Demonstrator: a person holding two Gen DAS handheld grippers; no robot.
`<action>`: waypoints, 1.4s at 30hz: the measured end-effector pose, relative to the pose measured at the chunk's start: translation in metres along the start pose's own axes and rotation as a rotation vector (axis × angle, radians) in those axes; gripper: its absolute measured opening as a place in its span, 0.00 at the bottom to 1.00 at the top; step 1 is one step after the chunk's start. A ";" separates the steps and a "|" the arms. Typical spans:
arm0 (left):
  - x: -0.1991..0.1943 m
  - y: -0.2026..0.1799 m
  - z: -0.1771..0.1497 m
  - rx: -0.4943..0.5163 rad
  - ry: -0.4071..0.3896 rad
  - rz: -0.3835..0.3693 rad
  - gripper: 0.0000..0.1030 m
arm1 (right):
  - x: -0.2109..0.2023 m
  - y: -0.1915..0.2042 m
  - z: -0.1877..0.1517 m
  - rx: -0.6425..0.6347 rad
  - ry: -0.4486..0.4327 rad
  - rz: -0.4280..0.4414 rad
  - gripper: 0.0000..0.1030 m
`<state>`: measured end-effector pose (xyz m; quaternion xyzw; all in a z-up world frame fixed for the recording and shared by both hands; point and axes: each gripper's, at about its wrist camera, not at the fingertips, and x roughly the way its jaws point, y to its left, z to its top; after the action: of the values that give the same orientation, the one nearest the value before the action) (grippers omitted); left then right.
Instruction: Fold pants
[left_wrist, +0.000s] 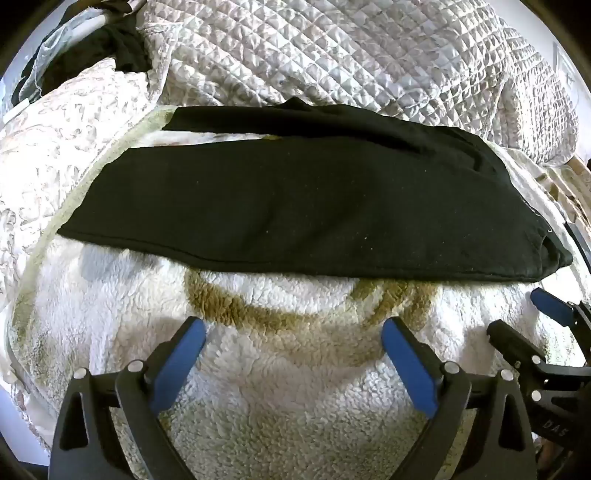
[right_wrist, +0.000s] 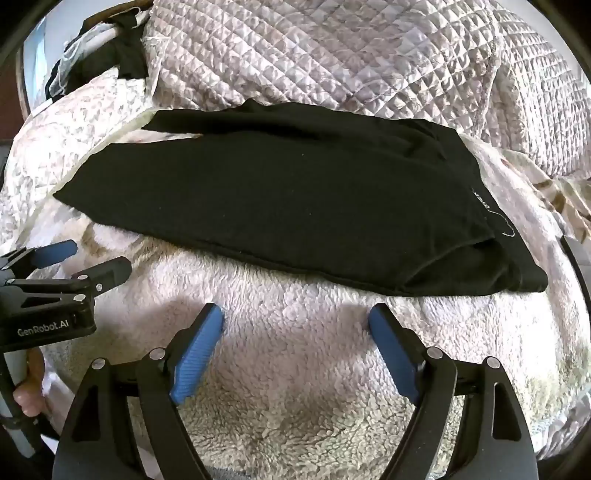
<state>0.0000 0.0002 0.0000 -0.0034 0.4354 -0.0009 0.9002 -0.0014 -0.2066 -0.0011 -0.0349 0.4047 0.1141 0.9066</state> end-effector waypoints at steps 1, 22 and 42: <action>0.000 0.000 0.000 0.001 0.001 0.001 0.95 | -0.001 0.001 -0.002 0.001 -0.002 0.002 0.79; 0.003 -0.003 -0.002 0.011 0.004 0.004 0.98 | 0.003 0.004 0.001 -0.013 0.010 -0.012 0.80; 0.003 -0.003 -0.001 0.012 0.006 0.003 0.98 | 0.003 0.005 0.001 -0.014 0.007 -0.014 0.80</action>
<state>0.0009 -0.0024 -0.0029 0.0026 0.4380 -0.0022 0.8990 -0.0004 -0.2013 -0.0026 -0.0446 0.4070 0.1104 0.9056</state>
